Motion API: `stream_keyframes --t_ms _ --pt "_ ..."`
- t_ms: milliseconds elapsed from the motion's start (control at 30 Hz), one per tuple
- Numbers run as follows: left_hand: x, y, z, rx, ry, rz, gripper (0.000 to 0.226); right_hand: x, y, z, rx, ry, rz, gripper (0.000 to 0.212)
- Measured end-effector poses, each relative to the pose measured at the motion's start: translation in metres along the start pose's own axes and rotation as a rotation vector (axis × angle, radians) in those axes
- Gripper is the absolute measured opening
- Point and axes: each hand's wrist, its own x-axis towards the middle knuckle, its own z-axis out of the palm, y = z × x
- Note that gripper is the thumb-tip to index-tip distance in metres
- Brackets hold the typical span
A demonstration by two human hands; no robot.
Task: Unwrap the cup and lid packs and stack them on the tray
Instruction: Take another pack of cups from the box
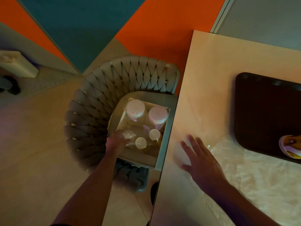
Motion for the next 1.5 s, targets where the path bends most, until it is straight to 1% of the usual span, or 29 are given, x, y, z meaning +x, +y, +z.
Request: stream_keyframes --t_ms 100,200,300,400,467,533,600,700,767,800,833,867,933,1000,1033,1067,1133,1167,1200,1300,1367,1433,1500 --pt "-0.008 -0.008 -0.006 -0.207 0.051 -0.022 0.060 0.000 0.000 0.001 0.009 0.017 0.011 0.096" --pt "-0.017 -0.013 -0.015 -0.349 0.087 -0.044 0.058 0.001 -0.002 -0.001 0.015 0.047 -0.009 0.091" --pt "-0.030 -0.022 -0.028 -0.525 0.127 -0.063 0.057 0.001 -0.002 -0.007 0.054 -0.035 -0.002 0.084" --pt "-0.051 -0.023 -0.044 -0.752 0.131 -0.035 0.044 0.001 -0.004 -0.012 0.068 -0.075 0.014 0.083" --pt "-0.072 -0.014 -0.056 -0.876 0.134 0.017 0.036 0.002 -0.003 -0.014 0.082 -0.104 0.012 0.084" --pt "-0.096 -0.001 -0.065 -0.972 0.098 0.080 0.036 0.004 0.001 -0.018 0.104 -0.131 -0.004 0.081" --pt "-0.121 0.013 -0.074 -1.072 0.041 0.132 0.041 0.007 0.002 -0.029 0.289 -0.083 -0.021 0.069" --pt "-0.157 0.036 -0.082 -1.131 -0.079 0.224 0.047 0.003 -0.006 -0.056 0.765 0.059 0.087 0.048" --pt "-0.182 0.054 -0.078 -1.139 -0.176 0.292 0.059 -0.009 -0.010 -0.080 1.027 0.143 0.124 0.043" --pt "-0.191 0.061 -0.076 -1.146 -0.210 0.311 0.069 -0.014 -0.012 -0.091 1.120 0.158 0.095 0.043" --pt "-0.201 0.069 -0.072 -1.145 -0.234 0.333 0.077 -0.021 -0.011 -0.101 1.202 0.156 0.050 0.043" --pt "-0.210 0.076 -0.067 -1.144 -0.258 0.358 0.081 -0.030 -0.009 -0.112 1.269 0.141 0.001 0.042" --pt "-0.229 0.093 -0.055 -1.143 -0.312 0.423 0.082 -0.051 0.003 -0.129 1.338 0.115 -0.044 0.037" --pt "-0.249 0.109 -0.045 -1.133 -0.380 0.495 0.082 -0.070 0.015 -0.142 1.355 0.089 -0.065 0.031" --pt "-0.257 0.116 -0.039 -1.123 -0.425 0.527 0.077 -0.078 0.022 -0.148 1.342 0.074 -0.068 0.029" --pt "-0.268 0.126 -0.033 -1.111 -0.472 0.540 0.065 -0.089 0.032 -0.155 1.317 0.067 -0.064 0.025" --pt "-0.282 0.139 -0.026 -1.089 -0.508 0.514 0.037 -0.104 0.045 -0.166 1.288 0.034 -0.084 0.019" --pt "-0.288 0.146 -0.023 -1.042 -0.501 0.527 0.035 -0.113 0.053 -0.173 1.268 0.018 -0.108 0.019" --pt "-0.294 0.153 -0.020 -0.954 -0.499 0.576 0.040 -0.122 0.061 -0.181 1.235 -0.002 -0.135 0.020" --pt "-0.315 0.176 -0.016 -0.565 -0.518 0.750 0.058 -0.146 0.085 -0.196 1.145 -0.043 -0.178 0.021" --pt "-0.331 0.194 -0.010 -0.339 -0.515 0.813 0.079 -0.159 0.099 -0.202 1.082 -0.057 -0.167 0.019" --pt "-0.347 0.213 0.001 -0.202 -0.491 0.900 0.092 -0.168 0.110 -0.203 1.025 -0.076 -0.171 0.021" --pt "-0.364 0.231 0.014 -0.103 -0.415 1.009 0.099 -0.177 0.120 -0.203 0.982 -0.088 -0.149 0.024"
